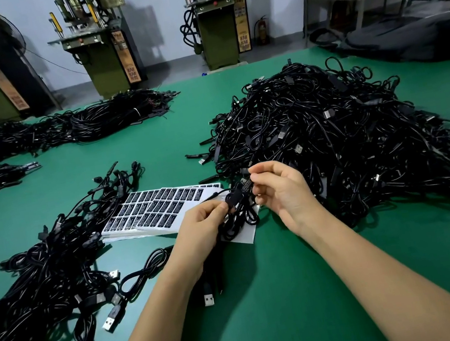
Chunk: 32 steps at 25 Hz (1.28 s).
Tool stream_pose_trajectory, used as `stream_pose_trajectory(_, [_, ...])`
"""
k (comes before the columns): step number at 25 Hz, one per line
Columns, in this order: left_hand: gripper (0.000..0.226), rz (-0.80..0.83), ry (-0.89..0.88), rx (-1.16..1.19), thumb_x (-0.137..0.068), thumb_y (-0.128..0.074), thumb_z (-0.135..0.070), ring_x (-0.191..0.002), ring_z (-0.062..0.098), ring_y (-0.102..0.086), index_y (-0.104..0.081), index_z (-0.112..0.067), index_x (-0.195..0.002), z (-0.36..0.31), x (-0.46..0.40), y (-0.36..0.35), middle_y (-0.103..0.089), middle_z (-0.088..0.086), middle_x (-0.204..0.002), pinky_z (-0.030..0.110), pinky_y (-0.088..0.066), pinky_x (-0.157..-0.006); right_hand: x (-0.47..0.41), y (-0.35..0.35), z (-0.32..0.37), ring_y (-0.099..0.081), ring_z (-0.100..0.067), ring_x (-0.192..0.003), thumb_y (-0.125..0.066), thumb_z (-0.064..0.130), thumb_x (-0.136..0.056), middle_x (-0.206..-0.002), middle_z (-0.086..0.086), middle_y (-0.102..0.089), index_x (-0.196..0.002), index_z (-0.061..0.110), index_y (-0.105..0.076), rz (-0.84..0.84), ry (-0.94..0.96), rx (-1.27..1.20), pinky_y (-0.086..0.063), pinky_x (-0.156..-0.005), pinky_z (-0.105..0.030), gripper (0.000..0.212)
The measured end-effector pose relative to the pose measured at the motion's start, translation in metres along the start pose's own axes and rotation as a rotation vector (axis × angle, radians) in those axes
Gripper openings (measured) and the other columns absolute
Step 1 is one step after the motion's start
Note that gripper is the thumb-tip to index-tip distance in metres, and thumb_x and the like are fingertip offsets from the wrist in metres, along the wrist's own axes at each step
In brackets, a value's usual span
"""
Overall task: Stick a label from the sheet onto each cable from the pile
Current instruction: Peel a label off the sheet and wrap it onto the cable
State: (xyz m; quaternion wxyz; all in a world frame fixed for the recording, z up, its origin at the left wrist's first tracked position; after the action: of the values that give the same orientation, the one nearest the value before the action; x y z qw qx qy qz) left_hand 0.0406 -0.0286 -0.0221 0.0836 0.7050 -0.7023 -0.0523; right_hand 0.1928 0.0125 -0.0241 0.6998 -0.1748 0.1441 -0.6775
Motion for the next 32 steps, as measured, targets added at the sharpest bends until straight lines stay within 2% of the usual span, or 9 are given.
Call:
stream_pose_trajectory(5, [0.027,-0.002,0.050,0.044,-0.102,-0.043,-0.016,-0.033,-0.003,-0.039,-0.065,-0.011,-0.087,0.004,-0.002,0.000,-0.047,-0.016,-0.040,0.009,-0.026,-0.034,0.011,-0.019,-0.003,-0.060,-0.004,-0.065,-0.066,-0.004,-0.083,-0.074,0.002,-0.065,-0.084,0.014,-0.063,-0.011,0.201,0.276,-0.047,-0.058,-0.017,0.018])
stream_pose_trajectory(9, [0.038,-0.005,0.076,0.042,-0.100,-0.042,-0.017,-0.035,0.000,-0.033,-0.068,-0.020,-0.072,0.010,-0.006,0.003,-0.040,-0.015,-0.043,0.012,-0.024,-0.035,0.020,-0.028,-0.007,-0.059,0.003,-0.063,-0.066,-0.006,-0.082,-0.074,0.002,-0.065,-0.084,0.010,-0.063,-0.031,0.301,0.308,-0.046,-0.060,-0.010,0.017])
stream_pose_trajectory(11, [0.046,0.023,0.085,0.101,-0.101,-0.042,-0.016,-0.038,0.001,-0.028,-0.071,-0.023,-0.066,0.013,-0.008,0.006,-0.034,-0.013,-0.049,0.013,-0.022,-0.036,0.021,-0.028,-0.009,-0.060,0.003,-0.064,-0.067,-0.005,-0.083,-0.075,0.002,-0.065,-0.085,0.009,-0.064,-0.053,0.289,0.312,-0.046,-0.061,-0.009,0.015])
stream_pose_trajectory(17, [0.045,0.114,0.068,0.197,-0.101,-0.041,-0.011,-0.045,0.004,-0.023,-0.076,-0.020,-0.073,0.016,-0.010,0.010,-0.028,-0.009,-0.056,0.014,-0.018,-0.038,0.018,-0.025,-0.011,-0.061,-0.008,-0.072,-0.066,-0.001,-0.084,-0.080,-0.001,-0.066,-0.083,0.013,-0.064,-0.120,0.234,0.310,-0.051,-0.072,-0.021,0.014])
stream_pose_trajectory(26, [0.046,0.074,0.074,0.175,-0.097,-0.042,-0.007,-0.044,0.005,-0.024,-0.077,-0.025,-0.073,0.016,-0.009,0.009,-0.029,-0.010,-0.054,0.015,-0.019,-0.039,0.016,-0.023,-0.012,-0.059,-0.010,-0.069,-0.066,-0.001,-0.083,-0.074,0.000,-0.065,-0.076,0.017,-0.063,-0.102,0.229,0.351,-0.050,-0.067,-0.021,0.020])
stream_pose_trajectory(32, [0.034,0.057,0.043,0.123,-0.099,-0.048,-0.020,-0.045,0.005,-0.024,-0.075,-0.018,-0.079,0.016,-0.007,0.009,-0.028,-0.011,-0.053,0.014,-0.019,-0.039,0.015,-0.022,-0.013,-0.060,-0.008,-0.066,-0.066,-0.001,-0.083,-0.074,-0.002,-0.065,-0.077,0.016,-0.063,-0.091,0.232,0.365,-0.050,-0.065,-0.020,0.019])
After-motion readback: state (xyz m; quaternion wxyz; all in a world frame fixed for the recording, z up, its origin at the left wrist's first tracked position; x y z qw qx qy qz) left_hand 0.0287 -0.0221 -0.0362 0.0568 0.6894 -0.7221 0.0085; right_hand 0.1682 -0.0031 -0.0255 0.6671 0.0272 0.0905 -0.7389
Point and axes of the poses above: each hand's wrist, its own x-axis away from the middle knuckle, its own y-axis out of the back of the hand, z = x × y, the point moved 4 cm from there along -x, towards the middle knuckle
